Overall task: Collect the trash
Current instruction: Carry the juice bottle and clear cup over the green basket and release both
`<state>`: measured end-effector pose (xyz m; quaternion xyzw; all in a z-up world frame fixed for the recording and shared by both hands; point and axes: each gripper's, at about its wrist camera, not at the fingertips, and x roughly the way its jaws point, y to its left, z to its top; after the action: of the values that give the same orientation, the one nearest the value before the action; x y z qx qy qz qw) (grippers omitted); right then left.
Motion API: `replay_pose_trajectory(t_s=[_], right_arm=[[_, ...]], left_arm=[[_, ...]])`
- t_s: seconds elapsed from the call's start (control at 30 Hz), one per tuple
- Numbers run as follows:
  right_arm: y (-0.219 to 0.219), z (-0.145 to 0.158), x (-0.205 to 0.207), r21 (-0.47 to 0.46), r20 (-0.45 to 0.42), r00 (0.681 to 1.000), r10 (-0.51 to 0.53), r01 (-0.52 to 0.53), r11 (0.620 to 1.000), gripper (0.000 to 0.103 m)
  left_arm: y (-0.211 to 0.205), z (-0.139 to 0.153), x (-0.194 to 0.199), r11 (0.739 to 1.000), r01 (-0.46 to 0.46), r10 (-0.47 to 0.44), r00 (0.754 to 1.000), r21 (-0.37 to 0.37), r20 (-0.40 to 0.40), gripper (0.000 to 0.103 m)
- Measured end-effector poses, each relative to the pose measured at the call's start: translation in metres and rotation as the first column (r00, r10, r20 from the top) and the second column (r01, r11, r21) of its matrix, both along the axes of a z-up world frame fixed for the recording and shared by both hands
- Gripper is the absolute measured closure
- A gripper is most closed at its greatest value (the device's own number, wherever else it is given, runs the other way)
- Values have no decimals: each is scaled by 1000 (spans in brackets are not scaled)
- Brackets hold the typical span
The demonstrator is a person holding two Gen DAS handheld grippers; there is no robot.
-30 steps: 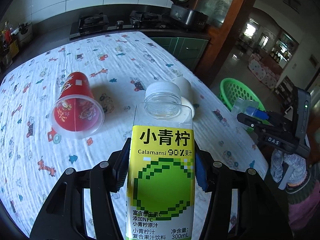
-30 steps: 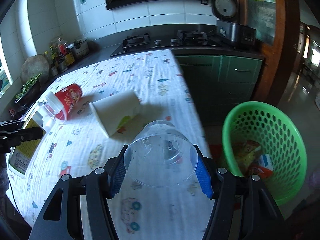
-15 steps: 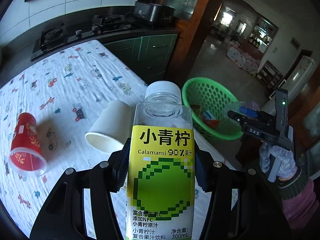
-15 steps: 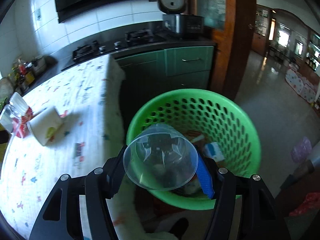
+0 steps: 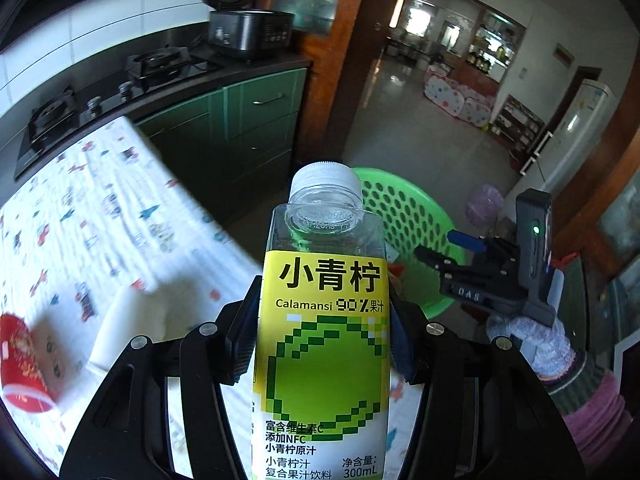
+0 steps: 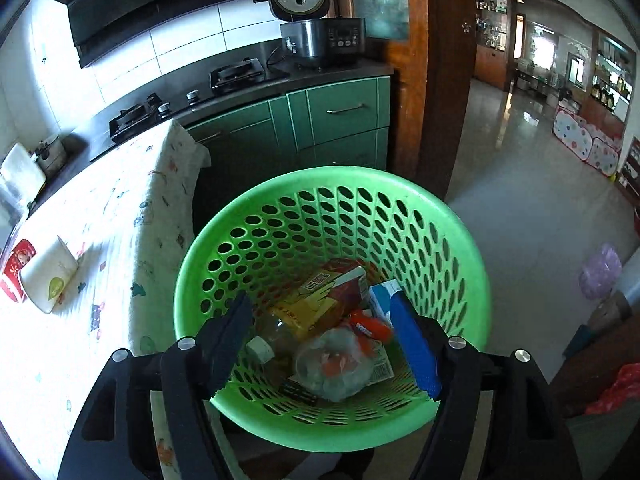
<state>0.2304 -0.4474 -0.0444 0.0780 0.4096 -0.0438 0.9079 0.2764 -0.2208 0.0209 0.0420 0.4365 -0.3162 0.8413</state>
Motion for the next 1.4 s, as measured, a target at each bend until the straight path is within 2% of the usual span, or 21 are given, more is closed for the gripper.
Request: replay_pose_trajectory(t_s=[0.37, 0.73, 1.1, 1.13, 1.27, 1.4], right_arm=[[-21, 13, -41, 11, 43, 999, -11, 11, 1000, 34], [-41, 11, -75, 49, 70, 996, -47, 44, 998, 32], [-47, -5, -83, 73, 43, 997, -59, 56, 996, 32], [-46, -5, -84, 75, 41, 997, -61, 57, 996, 32], [-45, -6, -85, 79, 41, 998, -56, 53, 995, 32], [-41, -3, -86, 82, 44, 998, -52, 49, 995, 33]], left_arm=[[-78, -17, 25, 997, 72, -72, 997, 21, -14, 48], [-138, -59, 55, 995, 89, -86, 993, 41, -82, 48], [-155, -94, 67, 996, 68, -60, 988, 49, -144, 47], [-156, -95, 68, 997, 65, -59, 988, 44, -143, 45], [-156, -89, 63, 998, 66, -64, 991, 10, -121, 36], [-149, -77, 57, 998, 69, -69, 994, 1, -89, 35]])
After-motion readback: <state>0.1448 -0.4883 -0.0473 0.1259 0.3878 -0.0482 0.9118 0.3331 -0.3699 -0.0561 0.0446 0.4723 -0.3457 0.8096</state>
